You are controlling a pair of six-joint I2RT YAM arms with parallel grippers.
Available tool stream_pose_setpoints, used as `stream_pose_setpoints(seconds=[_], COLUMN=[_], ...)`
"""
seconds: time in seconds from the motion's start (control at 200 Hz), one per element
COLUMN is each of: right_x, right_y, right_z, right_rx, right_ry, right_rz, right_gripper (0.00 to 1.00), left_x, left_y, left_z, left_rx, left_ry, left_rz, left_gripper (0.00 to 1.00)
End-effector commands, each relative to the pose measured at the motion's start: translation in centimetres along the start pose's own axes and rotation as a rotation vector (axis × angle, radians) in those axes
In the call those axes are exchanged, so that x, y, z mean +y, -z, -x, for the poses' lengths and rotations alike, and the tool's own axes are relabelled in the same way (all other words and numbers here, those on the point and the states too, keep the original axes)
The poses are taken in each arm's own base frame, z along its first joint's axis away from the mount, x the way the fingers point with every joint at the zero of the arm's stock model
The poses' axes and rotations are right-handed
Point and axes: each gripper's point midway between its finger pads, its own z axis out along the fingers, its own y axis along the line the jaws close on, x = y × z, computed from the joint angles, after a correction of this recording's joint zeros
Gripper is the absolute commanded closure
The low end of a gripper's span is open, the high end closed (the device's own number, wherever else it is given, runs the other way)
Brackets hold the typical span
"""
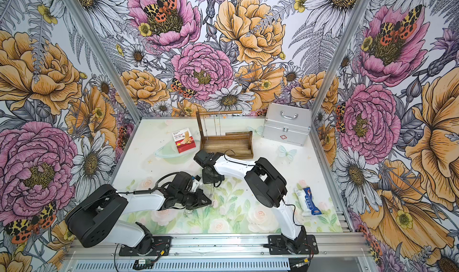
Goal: Take the necklace off the jewelry display stand
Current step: Place the necklace at the center of the board.
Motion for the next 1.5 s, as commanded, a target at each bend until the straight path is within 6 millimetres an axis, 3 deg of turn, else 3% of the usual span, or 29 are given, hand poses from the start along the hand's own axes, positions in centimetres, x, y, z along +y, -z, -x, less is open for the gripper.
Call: stream_pose_setpoints(seconds=[0.0,0.325,0.64,0.826,1.006,1.261,1.496], right_x=[-0.7,-0.7,-0.8,-0.8,-0.6,-0.7,-0.6], right_y=[-2.7,-2.8,-2.8,-2.9,-3.1,-3.1,-3.3], right_z=[-0.2,0.1,0.9,1.2,1.2,1.2,1.0], right_rx=[0.013,-0.002,-0.021,-0.021,-0.014,-0.006,0.001], right_ry=[-0.011,-0.007,-0.009,-0.013,-0.013,-0.025,-0.024], right_rz=[-0.036,-0.039,-0.029,-0.006,0.014,0.038,0.043], right_gripper=[1.0,1.0,1.0,1.0,1.0,1.0,1.0], left_x=[0.6,-0.3,-5.2,-4.8,-5.1,-3.4,-2.0], left_y=[0.4,1.3,3.3,2.9,1.0,-1.3,-1.7], left_z=[-0.5,-0.4,0.2,1.3,1.6,1.7,1.1], left_rx=[-0.006,-0.032,-0.12,-0.186,-0.186,-0.174,-0.164], left_ry=[0.01,-0.004,-0.149,-0.159,-0.181,-0.185,-0.19], left_rz=[0.028,0.022,0.023,0.085,0.125,0.218,0.274], left_gripper=[0.84,0.75,0.7,0.8,0.86,0.95,0.99])
